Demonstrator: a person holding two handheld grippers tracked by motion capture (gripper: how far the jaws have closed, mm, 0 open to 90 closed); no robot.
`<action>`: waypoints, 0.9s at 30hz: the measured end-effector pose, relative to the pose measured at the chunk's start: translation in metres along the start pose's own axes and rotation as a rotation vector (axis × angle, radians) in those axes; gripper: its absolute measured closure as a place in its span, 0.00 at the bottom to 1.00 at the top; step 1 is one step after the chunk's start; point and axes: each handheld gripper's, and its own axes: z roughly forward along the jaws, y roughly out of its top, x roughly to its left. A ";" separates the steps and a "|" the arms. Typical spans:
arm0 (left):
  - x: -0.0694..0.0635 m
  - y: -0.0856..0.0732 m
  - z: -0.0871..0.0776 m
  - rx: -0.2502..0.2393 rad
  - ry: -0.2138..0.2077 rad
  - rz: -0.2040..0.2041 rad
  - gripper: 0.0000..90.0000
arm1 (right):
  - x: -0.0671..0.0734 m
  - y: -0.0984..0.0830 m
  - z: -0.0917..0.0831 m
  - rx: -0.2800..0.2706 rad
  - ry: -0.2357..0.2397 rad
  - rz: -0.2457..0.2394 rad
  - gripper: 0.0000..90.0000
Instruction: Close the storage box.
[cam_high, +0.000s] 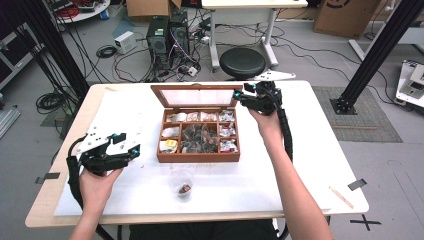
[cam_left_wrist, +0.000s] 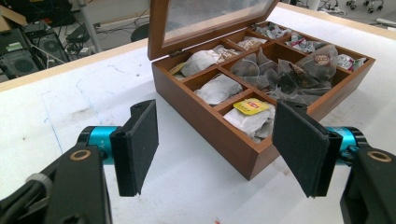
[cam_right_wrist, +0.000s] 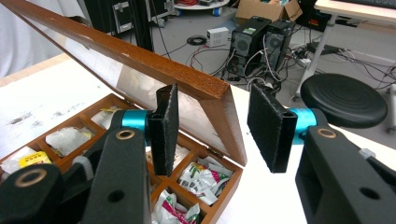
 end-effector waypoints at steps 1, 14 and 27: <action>0.000 0.000 0.000 0.000 0.000 0.000 0.35 | 0.000 0.000 -0.001 0.002 0.000 0.005 0.61; -0.003 0.001 0.000 0.000 -0.004 0.008 0.35 | 0.005 -0.009 -0.007 0.005 0.006 0.047 0.60; -0.005 0.001 0.000 -0.003 -0.004 0.013 0.35 | 0.010 -0.019 -0.011 0.011 0.016 0.093 0.60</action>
